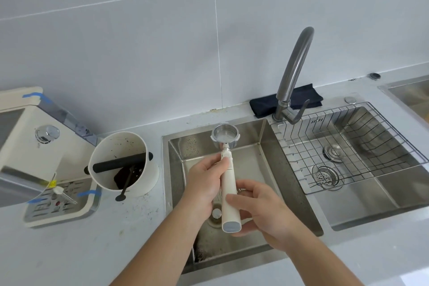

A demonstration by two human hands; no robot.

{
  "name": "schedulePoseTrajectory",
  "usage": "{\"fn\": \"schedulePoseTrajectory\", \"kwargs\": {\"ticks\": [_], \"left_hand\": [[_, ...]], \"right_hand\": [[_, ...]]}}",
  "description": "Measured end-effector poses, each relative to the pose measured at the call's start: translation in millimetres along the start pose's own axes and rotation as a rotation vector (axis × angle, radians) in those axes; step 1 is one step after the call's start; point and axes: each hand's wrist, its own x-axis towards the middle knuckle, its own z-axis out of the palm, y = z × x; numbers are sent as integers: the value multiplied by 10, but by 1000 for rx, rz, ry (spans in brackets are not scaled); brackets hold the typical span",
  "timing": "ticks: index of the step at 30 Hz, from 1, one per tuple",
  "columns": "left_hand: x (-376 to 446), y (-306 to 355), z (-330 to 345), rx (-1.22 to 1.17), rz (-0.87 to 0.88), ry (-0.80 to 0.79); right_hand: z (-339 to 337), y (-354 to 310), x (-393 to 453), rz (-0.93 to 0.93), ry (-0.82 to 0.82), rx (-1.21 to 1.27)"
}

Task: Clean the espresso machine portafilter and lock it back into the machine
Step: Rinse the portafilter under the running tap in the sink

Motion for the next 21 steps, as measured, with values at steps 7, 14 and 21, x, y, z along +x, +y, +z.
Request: {"fn": "schedulePoseTrajectory", "kwargs": {"ticks": [7,14,21], "left_hand": [[-102,56,-315,46,24,-8],[-237,134,-820,98,41,-128],[-402,117,-1357,116,44,-238]], "right_hand": [[249,58,1,16,-28,-1],[733,198,-86,-5,25,5],[1311,431,-247,-14,104,25]]}}
